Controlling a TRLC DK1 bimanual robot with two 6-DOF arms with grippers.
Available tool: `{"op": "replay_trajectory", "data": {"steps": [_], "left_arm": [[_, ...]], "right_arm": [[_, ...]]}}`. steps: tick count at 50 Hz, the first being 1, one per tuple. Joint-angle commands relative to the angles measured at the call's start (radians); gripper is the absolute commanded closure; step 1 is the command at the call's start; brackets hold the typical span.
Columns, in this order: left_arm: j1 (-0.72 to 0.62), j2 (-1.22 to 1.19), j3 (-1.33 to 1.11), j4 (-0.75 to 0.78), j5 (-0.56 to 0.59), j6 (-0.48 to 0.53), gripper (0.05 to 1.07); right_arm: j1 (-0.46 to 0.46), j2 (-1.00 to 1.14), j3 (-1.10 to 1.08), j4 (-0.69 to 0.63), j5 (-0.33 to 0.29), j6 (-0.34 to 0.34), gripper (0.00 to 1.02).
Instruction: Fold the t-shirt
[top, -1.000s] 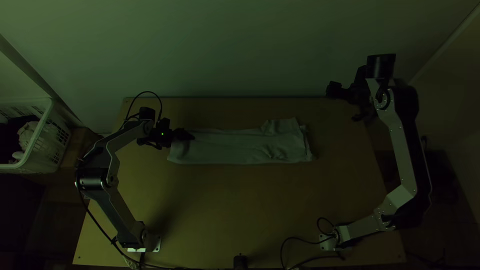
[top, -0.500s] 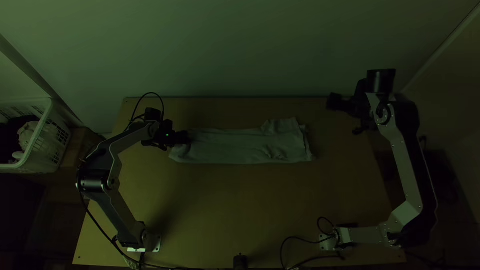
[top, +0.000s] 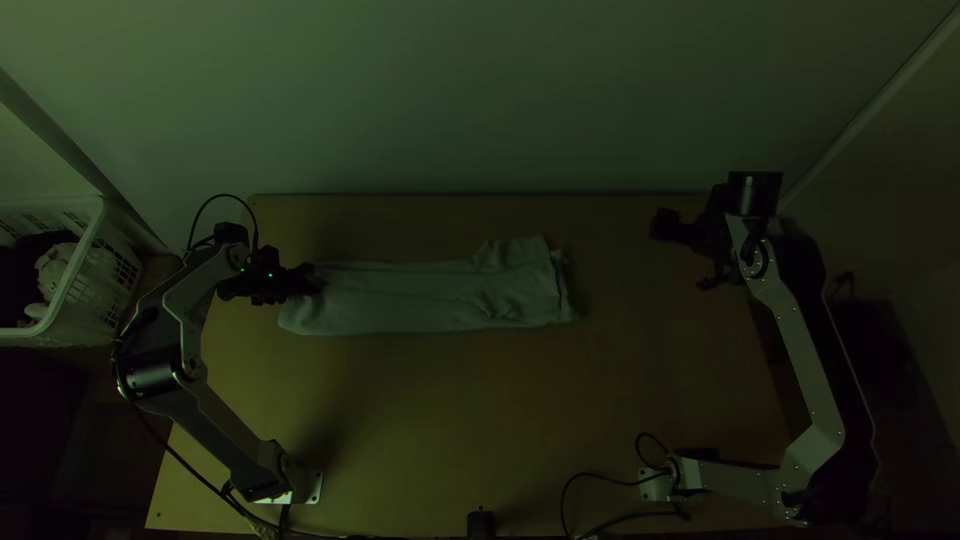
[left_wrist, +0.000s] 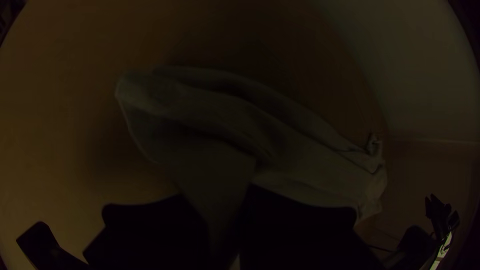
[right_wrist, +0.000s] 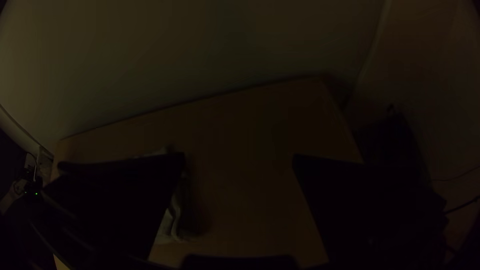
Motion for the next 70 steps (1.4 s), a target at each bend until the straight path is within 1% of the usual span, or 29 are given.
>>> {"op": "replay_trajectory", "data": {"steps": [1,6,11,18,22,24,29,38,40,45,51,58,63,70], "left_arm": [[0.059,-0.047,0.049,-0.034,-0.019,0.062,1.05],[0.123,-0.05,0.117,-0.113,-0.057,0.12,1.05],[0.16,-0.076,0.192,-0.194,-0.123,0.162,1.05],[0.162,-0.155,0.256,-0.218,-0.176,0.177,1.05],[0.133,-0.167,0.324,-0.315,-0.186,0.183,1.05],[0.11,-0.178,0.358,-0.353,-0.217,0.182,1.05],[0.044,-0.219,0.408,-0.39,-0.281,0.173,1.05],[-0.131,-0.228,0.506,-0.508,-0.45,0.14,1.05],[-0.165,-0.227,0.519,-0.522,-0.467,0.13,1.05],[-0.242,-0.208,0.548,-0.547,-0.501,0.093,1.05],[-0.32,-0.168,0.602,-0.591,-0.505,0.044,1.05],[-0.441,-0.129,0.646,-0.611,-0.553,-0.019,1.05],[-0.513,-0.066,0.707,-0.654,-0.559,-0.062,1.05],[-0.613,0.013,0.776,-0.663,-0.567,-0.11,1.05]], "right_arm": [[-0.006,-0.039,-0.045,0.025,0.004,0.001,0.04],[-0.006,-0.046,-0.068,0.041,0.004,-0.002,0.04],[-0.007,-0.055,-0.084,0.05,0.004,-0.005,0.04],[-0.007,-0.069,-0.102,0.052,0.002,-0.008,0.04],[-0.007,-0.08,-0.116,0.052,0.002,-0.008,0.04],[-0.007,-0.086,-0.121,0.052,0.002,-0.008,0.04],[-0.01,-0.108,-0.139,0.056,0.002,-0.008,0.04],[-0.02,-0.149,-0.179,0.076,0.002,-0.008,0.04],[-0.021,-0.157,-0.185,0.075,0.002,-0.01,0.04],[-0.027,-0.177,-0.196,0.076,0.002,-0.01,0.04],[-0.033,-0.203,-0.217,0.076,0.002,-0.008,0.04],[-0.037,-0.233,-0.262,0.084,0.002,-0.005,0.04],[-0.041,-0.259,-0.3,0.096,0.002,0.001,0.04],[-0.053,-0.293,-0.348,0.107,0.002,0.003,0.04]]}}
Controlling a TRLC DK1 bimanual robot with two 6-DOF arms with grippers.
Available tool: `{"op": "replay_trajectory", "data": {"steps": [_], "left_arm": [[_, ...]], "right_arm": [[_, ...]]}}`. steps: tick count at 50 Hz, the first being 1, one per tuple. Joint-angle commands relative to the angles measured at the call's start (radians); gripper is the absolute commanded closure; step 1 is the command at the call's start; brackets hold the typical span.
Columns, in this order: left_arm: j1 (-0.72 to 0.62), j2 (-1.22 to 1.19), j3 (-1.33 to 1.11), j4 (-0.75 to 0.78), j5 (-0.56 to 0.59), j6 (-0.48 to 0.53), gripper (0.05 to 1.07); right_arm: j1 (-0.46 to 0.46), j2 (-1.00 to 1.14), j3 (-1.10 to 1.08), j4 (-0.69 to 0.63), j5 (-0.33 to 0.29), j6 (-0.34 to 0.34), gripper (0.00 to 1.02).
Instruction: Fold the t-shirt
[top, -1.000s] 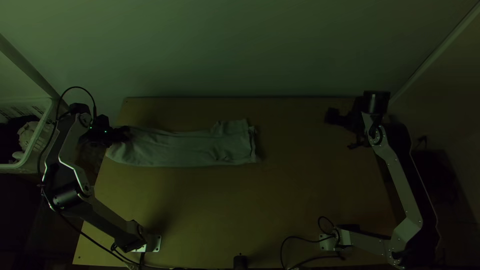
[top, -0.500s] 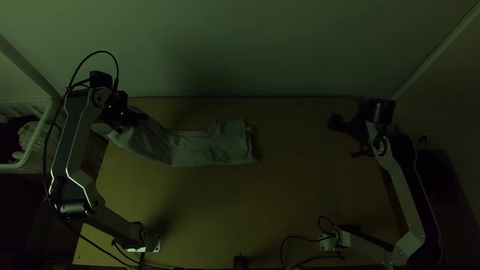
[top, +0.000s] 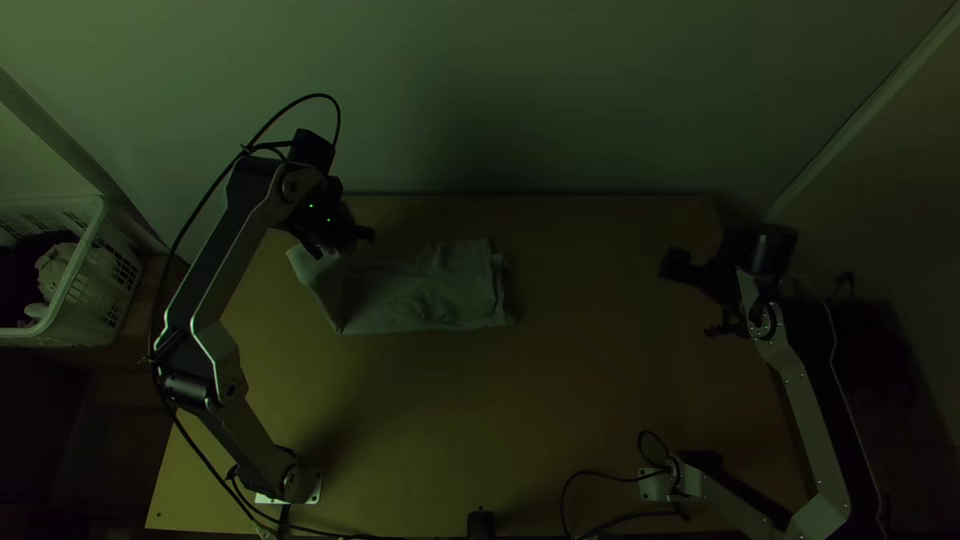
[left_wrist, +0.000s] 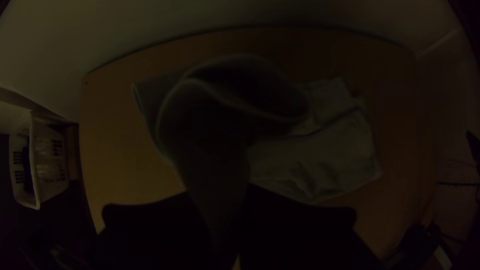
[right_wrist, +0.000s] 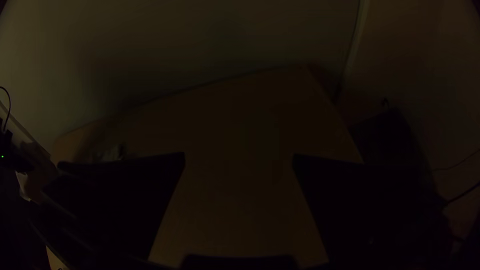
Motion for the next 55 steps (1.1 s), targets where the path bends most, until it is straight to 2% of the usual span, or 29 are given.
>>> {"op": "replay_trajectory", "data": {"steps": [1,12,25,43,44,45,46,48,49,50,55], "left_arm": [[-0.066,0.065,0.076,-0.029,-0.016,-0.064,1.05],[-0.197,0.245,0.256,-0.04,-0.021,-0.164,1.05],[-0.333,0.357,0.285,0.054,-0.021,-0.251,1.05],[-0.419,0.489,0.337,0.158,-0.021,-0.296,1.04],[-0.421,0.495,0.337,0.172,-0.021,-0.302,1.0],[-0.427,0.499,0.337,0.184,-0.018,-0.304,0.89],[-0.433,0.504,0.338,0.191,-0.007,-0.304,0.7],[-0.45,0.509,0.34,0.195,0.022,-0.304,0.2],[-0.457,0.51,0.34,0.206,0.034,-0.304,0.05],[-0.464,0.51,0.34,0.217,0.042,-0.305,0.1],[-0.49,0.493,0.34,0.26,0.122,-0.313,0.1]], "right_arm": [[-0.017,-0.038,-0.041,0.016,0.002,0.006,0.04],[-0.045,-0.078,-0.084,0.016,0.002,0.009,0.04],[-0.069,-0.115,-0.159,0.037,0.002,0.012,0.04],[-0.074,-0.141,-0.233,0.064,0.002,0.023,0.04],[-0.074,-0.144,-0.236,0.064,0.002,0.023,0.04],[-0.075,-0.145,-0.241,0.064,0.002,0.023,0.04],[-0.075,-0.149,-0.244,0.064,0.002,0.022,0.04],[-0.082,-0.155,-0.251,0.064,0.002,0.022,0.04],[-0.086,-0.156,-0.256,0.065,0.002,0.022,0.04],[-0.091,-0.158,-0.261,0.068,0.002,0.02,0.04],[-0.102,-0.165,-0.282,0.073,0.002,0.012,0.04]]}}
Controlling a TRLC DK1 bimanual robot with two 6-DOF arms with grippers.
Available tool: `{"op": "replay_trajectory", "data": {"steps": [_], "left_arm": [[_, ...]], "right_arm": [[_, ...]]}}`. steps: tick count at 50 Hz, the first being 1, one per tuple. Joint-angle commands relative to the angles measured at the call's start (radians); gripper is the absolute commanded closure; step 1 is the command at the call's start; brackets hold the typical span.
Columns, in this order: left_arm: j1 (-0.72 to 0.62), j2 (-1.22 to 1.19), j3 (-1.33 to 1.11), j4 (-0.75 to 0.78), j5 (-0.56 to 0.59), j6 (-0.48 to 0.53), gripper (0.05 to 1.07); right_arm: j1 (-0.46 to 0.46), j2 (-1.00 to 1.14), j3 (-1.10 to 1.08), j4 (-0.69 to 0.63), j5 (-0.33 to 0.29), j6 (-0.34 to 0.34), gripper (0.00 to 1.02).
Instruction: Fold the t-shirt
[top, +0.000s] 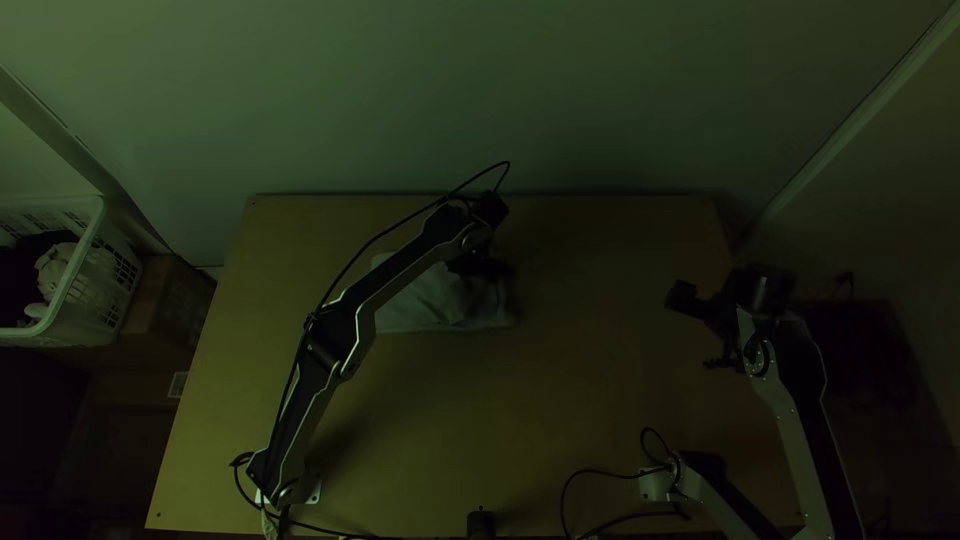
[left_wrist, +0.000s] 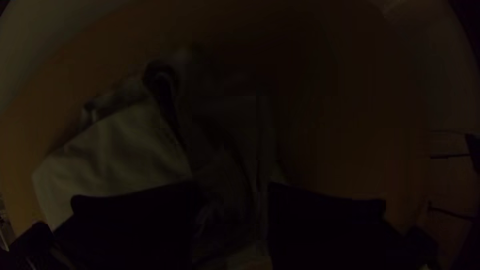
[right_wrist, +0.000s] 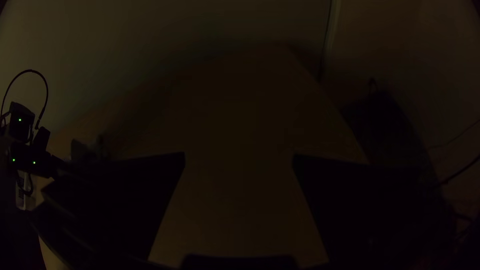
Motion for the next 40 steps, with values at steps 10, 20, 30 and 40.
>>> {"op": "replay_trajectory", "data": {"steps": [10,20,30,40], "left_arm": [[-0.014,-0.087,0.022,0.054,0.092,-0.017,0.1],[0.044,-0.212,-0.052,0.047,0.092,0.02,0.1],[0.118,-0.362,-0.121,0.042,0.09,0.051,0.1],[0.212,-0.526,-0.176,0.042,0.089,0.098,0.1]], "right_arm": [[-0.028,-0.039,-0.042,0.026,0.002,-0.027,0.04],[-0.02,-0.048,0.002,0.081,-0.018,-0.077,0.04],[-0.017,-0.036,0.076,0.143,-0.032,-0.11,0.04],[-0.017,-0.022,0.154,0.147,-0.092,-0.136,0.04]]}}
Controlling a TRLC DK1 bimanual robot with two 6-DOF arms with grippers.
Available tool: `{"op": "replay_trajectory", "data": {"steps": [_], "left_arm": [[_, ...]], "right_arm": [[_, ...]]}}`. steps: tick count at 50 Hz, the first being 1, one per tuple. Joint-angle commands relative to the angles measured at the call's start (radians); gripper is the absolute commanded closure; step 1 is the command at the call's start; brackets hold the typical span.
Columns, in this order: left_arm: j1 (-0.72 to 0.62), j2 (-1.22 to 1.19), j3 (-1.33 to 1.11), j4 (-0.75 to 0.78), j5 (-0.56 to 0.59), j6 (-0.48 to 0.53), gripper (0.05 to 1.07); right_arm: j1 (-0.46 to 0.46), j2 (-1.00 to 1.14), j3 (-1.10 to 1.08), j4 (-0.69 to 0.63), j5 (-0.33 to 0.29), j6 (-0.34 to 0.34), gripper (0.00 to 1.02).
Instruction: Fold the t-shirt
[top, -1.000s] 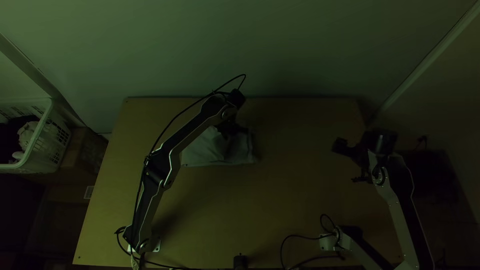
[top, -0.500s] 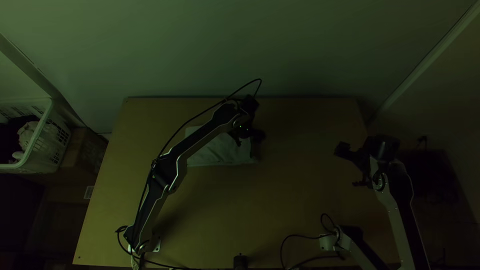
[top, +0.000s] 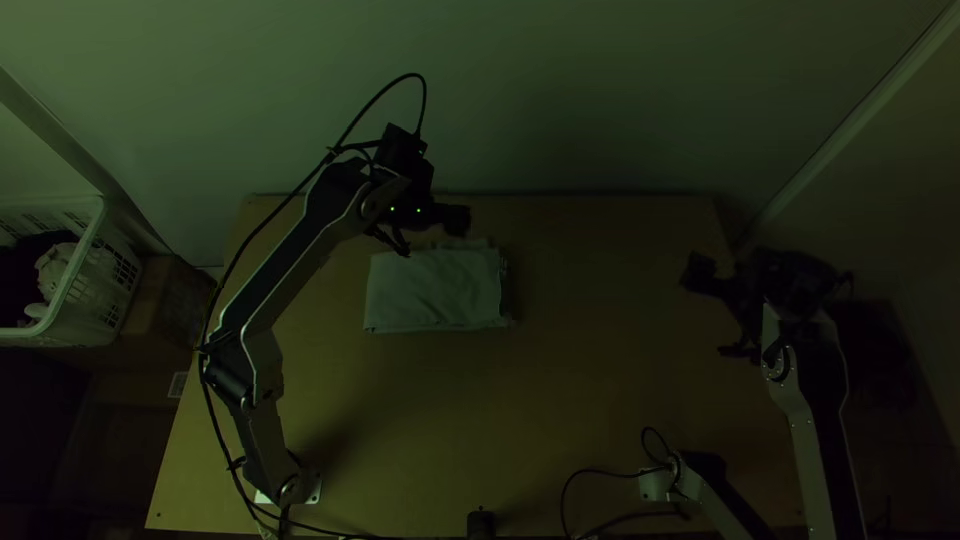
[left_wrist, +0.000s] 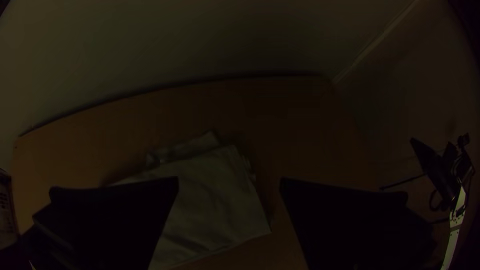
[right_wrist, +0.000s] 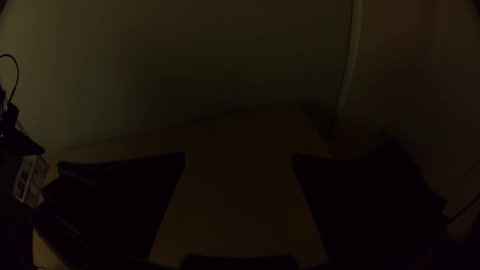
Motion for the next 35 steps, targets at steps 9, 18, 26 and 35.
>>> {"op": "replay_trajectory", "data": {"steps": [9,18,26,35], "left_arm": [[0.17,-0.263,-0.138,0.006,0.005,0.084,0.1],[0.319,-0.453,-0.297,0.069,0.005,0.135,0.1],[0.457,-0.648,-0.498,0.19,0.006,0.182,0.1],[0.555,-0.856,-0.724,0.324,0.006,0.193,0.1]], "right_arm": [[0.003,0.0,0.134,0.035,-0.073,-0.048,0.04],[0.005,-0.069,0.151,0.161,-0.073,-0.078,0.04],[0.005,-0.138,0.129,0.232,-0.073,-0.084,0.04],[0.006,-0.207,0.086,0.23,-0.073,-0.091,0.04]]}}
